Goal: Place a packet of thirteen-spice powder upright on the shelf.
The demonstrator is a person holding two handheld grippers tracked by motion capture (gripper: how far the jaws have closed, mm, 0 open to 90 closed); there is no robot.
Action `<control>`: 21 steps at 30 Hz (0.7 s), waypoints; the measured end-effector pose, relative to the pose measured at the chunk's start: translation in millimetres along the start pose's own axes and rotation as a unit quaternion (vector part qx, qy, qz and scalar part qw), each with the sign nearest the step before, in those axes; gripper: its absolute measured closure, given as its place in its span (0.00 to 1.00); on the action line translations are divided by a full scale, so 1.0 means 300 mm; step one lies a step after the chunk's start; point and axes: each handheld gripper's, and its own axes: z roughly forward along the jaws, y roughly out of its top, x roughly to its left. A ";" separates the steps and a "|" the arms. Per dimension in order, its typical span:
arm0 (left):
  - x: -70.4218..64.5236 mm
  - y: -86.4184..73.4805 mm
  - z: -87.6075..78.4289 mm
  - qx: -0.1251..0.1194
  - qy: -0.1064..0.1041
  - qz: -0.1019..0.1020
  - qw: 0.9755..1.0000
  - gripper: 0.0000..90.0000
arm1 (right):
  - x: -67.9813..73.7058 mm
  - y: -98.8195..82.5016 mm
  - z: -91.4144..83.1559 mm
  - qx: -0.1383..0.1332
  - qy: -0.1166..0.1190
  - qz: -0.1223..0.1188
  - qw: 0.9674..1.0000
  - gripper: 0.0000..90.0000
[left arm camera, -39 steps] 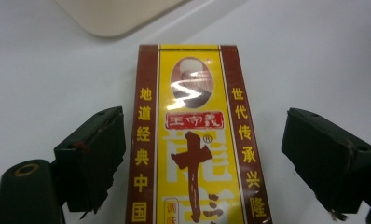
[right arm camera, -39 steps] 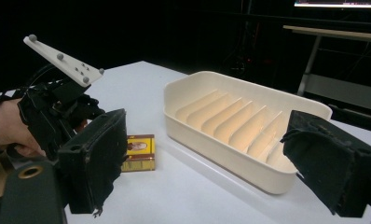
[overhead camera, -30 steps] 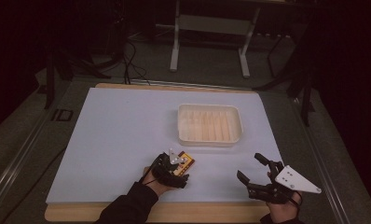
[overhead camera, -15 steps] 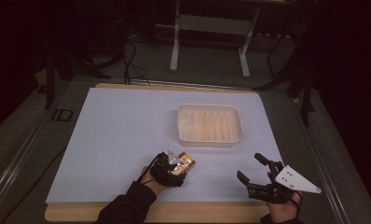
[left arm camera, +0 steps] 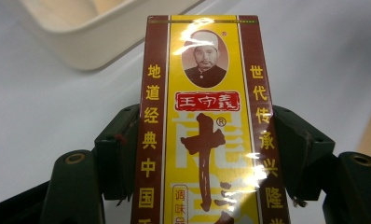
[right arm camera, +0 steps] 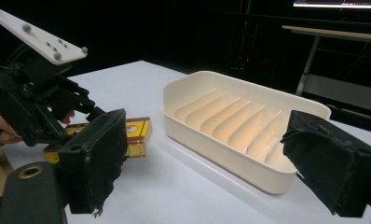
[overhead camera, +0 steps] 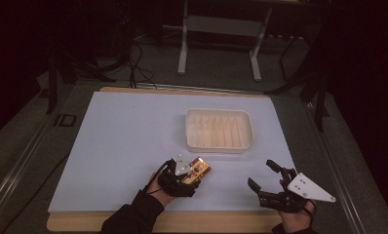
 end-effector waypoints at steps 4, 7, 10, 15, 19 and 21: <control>-0.012 0.012 -0.022 -0.022 -0.017 -0.001 1.000 0.37 | 0.000 0.000 0.001 0.000 -0.001 0.000 1.000 0.15; -0.017 0.022 -0.035 -0.033 -0.032 -0.004 0.999 0.37 | 0.001 0.001 0.000 0.000 -0.003 0.000 1.000 0.15; -0.025 0.028 -0.049 -0.052 -0.045 -0.012 0.998 0.37 | 0.006 0.006 0.000 0.001 -0.007 -0.002 1.000 0.15; -0.037 0.041 -0.072 -0.089 -0.061 -0.009 0.994 0.37 | 0.017 0.021 -0.003 0.000 -0.017 0.002 1.000 0.15; -0.043 0.051 -0.078 -0.123 -0.080 -0.006 0.989 0.37 | 0.023 0.030 -0.001 0.006 -0.017 0.006 1.000 0.15; -0.050 0.051 -0.079 -0.143 -0.081 0.003 0.986 0.37 | 0.024 0.038 0.002 0.006 -0.010 0.006 1.000 0.15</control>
